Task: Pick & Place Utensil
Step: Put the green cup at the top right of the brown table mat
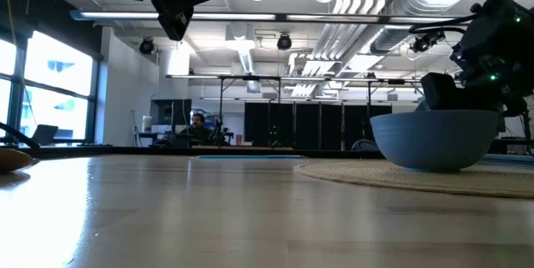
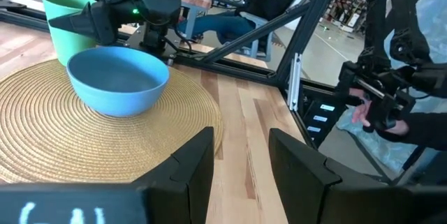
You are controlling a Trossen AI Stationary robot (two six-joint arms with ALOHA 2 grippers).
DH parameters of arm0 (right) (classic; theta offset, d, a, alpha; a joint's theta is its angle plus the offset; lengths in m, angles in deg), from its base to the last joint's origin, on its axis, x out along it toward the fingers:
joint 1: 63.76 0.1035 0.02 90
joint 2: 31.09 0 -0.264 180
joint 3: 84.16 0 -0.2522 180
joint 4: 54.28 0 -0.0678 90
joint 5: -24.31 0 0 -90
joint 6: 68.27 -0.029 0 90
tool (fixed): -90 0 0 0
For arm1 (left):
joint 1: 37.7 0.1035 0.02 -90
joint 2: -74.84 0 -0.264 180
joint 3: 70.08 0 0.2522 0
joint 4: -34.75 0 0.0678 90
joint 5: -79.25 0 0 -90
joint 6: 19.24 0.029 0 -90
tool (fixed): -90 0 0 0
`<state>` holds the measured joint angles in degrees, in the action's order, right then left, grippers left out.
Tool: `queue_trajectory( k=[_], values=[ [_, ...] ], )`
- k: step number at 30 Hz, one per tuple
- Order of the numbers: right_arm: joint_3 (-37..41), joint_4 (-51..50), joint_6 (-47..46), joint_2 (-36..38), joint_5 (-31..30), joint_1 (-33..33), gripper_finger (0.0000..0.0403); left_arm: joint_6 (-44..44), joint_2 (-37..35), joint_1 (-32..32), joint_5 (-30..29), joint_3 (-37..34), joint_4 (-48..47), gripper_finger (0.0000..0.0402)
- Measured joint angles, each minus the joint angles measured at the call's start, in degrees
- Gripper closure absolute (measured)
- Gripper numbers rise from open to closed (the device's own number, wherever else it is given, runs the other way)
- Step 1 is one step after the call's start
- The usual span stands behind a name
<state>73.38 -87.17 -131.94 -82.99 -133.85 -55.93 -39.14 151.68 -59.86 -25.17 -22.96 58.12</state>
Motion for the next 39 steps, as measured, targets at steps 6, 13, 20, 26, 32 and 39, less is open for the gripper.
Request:
queue_trajectory(
  k=[6,13,20,26,32,39],
  values=[
    [-1.3,0.2,3.2,0.0,3.2,0.0,0.0011,0.0,0.0,0.0,0.0,0.0,0.0,0.0266],
    [-2.4,-0.2,2.9,-0.1,4.9,-0.1,0.0005,-0.1,0.0,0.0,0.0,0.0,0.0,0.0266],
    [-2.5,-1.1,0.6,-0.1,8.2,-0.8,0.0004,-0.2,0.0,0.0,0.0,0.0,0.0,0.0266],
    [-2.6,-2.4,0.6,-0.1,13.5,-2.7,0.0004,-0.2,0.0,0.0,0.0,0.0,-0.2,0.0266],
    [-4.1,-7.6,-0.2,-0.1,14.9,-3.0,0.0005,-0.2,0.0,0.0,0.0,0.0,-0.2,0.0266],
    [-10.2,-16.4,-0.7,-0.1,16.8,-3.0,0.0004,-0.2,0.0,0.0,0.0,0.0,-0.2,0.0266]
  ],
)
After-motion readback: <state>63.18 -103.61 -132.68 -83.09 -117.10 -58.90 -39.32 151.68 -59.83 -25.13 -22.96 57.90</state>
